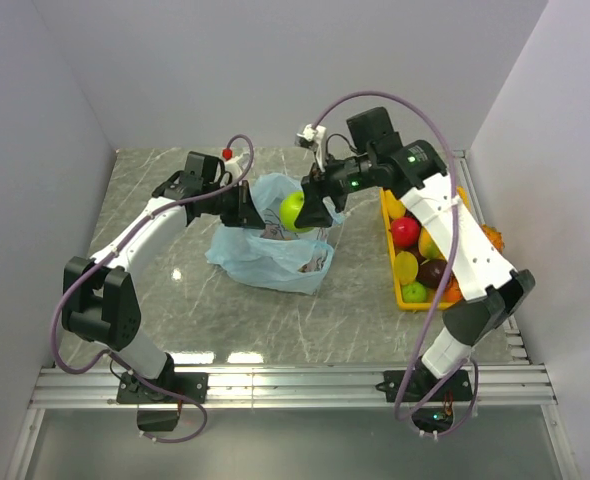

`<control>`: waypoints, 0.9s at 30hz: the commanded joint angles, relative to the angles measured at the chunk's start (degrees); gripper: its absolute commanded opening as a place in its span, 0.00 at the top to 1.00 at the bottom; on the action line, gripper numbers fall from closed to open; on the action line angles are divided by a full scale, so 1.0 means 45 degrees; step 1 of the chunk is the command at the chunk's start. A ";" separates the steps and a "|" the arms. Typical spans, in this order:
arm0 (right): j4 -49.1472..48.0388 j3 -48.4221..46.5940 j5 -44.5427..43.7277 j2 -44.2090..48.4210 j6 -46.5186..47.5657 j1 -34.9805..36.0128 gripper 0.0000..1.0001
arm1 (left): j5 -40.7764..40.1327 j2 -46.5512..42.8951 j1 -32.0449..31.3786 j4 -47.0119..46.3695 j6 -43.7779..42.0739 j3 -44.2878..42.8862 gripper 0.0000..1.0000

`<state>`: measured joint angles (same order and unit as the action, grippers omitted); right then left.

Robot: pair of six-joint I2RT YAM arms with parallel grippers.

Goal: Place the fake fruits into the plastic bag and tie a complex knot

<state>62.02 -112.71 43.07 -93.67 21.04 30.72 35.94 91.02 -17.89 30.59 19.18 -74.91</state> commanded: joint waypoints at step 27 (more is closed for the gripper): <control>-0.1461 0.1570 -0.0414 0.0833 -0.1178 -0.0592 0.00 | 0.0080 0.0515 0.0636 -0.1192 0.0387 -0.0169 0.95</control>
<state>49.89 -104.55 35.99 -95.26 14.44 32.38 37.65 93.82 -15.09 27.27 20.88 -74.70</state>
